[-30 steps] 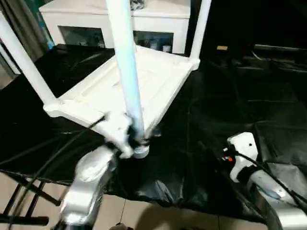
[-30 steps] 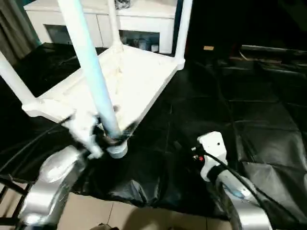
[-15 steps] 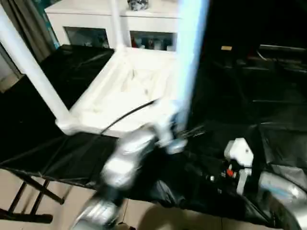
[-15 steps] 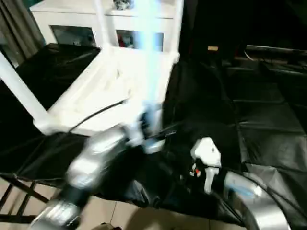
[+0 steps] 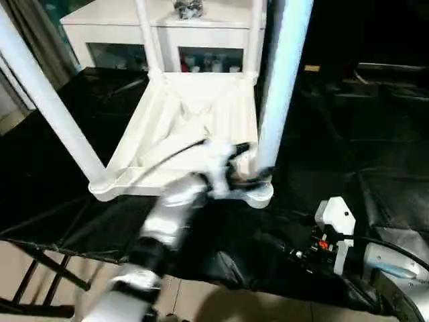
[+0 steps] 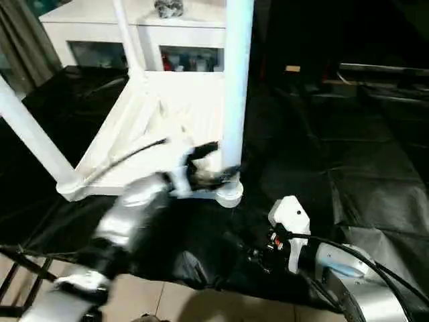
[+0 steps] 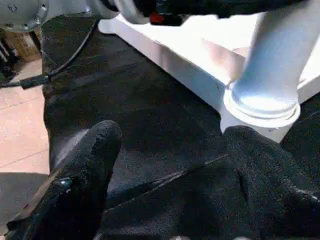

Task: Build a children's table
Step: Rotate leg to tighten

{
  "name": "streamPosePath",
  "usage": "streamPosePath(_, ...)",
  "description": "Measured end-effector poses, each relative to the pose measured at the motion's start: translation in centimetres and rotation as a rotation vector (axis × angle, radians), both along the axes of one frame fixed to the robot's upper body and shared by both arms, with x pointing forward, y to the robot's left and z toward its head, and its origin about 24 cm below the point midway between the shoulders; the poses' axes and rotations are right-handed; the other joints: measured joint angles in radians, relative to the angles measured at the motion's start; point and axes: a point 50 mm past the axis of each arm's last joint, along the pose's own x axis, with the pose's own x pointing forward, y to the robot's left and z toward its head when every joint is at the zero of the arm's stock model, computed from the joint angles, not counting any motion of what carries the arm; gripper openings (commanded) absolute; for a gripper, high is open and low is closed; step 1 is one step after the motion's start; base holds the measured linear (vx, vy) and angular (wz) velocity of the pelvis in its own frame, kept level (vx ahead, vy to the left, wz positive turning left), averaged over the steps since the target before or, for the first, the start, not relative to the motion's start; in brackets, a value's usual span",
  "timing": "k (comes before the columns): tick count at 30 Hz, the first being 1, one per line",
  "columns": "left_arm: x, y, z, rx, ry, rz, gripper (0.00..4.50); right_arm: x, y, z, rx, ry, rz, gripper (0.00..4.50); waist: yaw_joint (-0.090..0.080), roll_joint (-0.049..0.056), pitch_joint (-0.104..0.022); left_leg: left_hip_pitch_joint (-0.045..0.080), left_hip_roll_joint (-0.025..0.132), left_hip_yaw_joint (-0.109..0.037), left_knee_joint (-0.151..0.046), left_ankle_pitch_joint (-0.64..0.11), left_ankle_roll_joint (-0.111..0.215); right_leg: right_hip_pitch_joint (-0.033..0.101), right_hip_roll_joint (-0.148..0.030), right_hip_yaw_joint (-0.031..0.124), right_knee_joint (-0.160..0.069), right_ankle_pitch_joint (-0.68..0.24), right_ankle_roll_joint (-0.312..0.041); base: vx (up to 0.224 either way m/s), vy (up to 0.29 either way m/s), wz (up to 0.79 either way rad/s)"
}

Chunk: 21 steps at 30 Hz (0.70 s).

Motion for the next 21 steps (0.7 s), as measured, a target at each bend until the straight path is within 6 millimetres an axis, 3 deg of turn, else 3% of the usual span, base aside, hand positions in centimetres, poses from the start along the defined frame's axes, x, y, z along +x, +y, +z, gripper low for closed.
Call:
streamPosePath(6, -1.5, 4.0, -1.2, -0.039, 0.035, 0.056, 4.44, -0.1, 0.1, -0.1, 0.015, 0.001, -0.008, 3.7, -0.015, 0.002, -0.001, 0.001, 0.001, 0.0, -0.001, 0.0, 0.0, 0.0, 0.0, 0.0, 0.001, 0.0, 0.0, 0.0, 0.0, 0.0)
streamPosePath(10, -3.4, 6.3, -1.2, -0.097, 0.058, 0.159, 4.44, -0.5, 0.5, -0.4, 0.04, 0.005, -0.058, 3.7, -0.012, 0.001, -0.001, 0.0, 0.001, 0.0, -0.002, 0.0, 0.0, -0.001, 0.0, -0.001, 0.001, 0.0, -0.001, 0.0, 0.0, 0.0)
streamPosePath(15, -7.2, 7.6, -0.5, -0.119, 0.057, 0.28, 4.44, -0.6, 1.4, -0.3, 0.077, -0.015, -0.112, 3.7, -0.015, -0.008, 0.001, 0.0, 0.001, 0.0, -0.004, 0.0, -0.001, -0.002, 0.0, -0.001, 0.0, -0.002, 0.002, 0.0, 0.0, 0.0)
streamPosePath(21, -7.5, 10.2, -0.2, -0.072, 0.037, 0.576, 4.44, -0.2, 1.6, -0.2, 0.08, -0.032, -0.152, 3.7, -0.016, -0.023, 0.006, 0.001, 0.001, 0.0, -0.004, 0.0, -0.001, -0.001, 0.0, -0.001, -0.002, -0.002, 0.003, 0.0, 0.0, 0.0)
